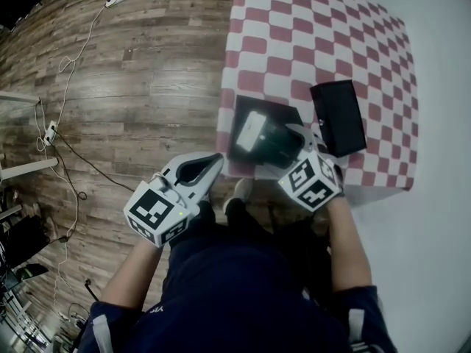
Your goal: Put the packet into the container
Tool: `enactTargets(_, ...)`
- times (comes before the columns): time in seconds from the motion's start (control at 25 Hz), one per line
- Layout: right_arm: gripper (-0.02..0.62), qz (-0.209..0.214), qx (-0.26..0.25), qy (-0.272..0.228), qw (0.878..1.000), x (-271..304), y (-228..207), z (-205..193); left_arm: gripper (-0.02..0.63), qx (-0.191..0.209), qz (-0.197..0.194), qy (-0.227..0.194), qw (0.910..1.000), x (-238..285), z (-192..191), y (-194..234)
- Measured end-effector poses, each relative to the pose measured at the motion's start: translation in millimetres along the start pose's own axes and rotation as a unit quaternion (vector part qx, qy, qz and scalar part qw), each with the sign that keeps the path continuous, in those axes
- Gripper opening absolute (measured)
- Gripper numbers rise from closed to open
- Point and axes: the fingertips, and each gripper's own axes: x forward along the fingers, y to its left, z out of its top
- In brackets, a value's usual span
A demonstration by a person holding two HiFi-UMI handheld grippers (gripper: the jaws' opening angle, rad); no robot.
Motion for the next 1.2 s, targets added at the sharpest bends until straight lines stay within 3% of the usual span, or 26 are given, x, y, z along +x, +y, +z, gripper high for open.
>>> enactTargets(0.28,0.42,0.031,-0.062,0.071,0.995,28,6,-19,0.025,-0.01,0.013,-0.001,0.9999,0,-5,9)
enactTargets(0.6,0.42,0.06,-0.102,0.119,0.986,46,8,-32,0.025,-0.027,0.023,-0.007,0.9994,-6,-14,16)
enactTargets(1.2,0.422,0.067,-0.13,0.149,0.978,55,8,-31,0.025,-0.033,0.019,-0.006,0.9993,-6,-15,25)
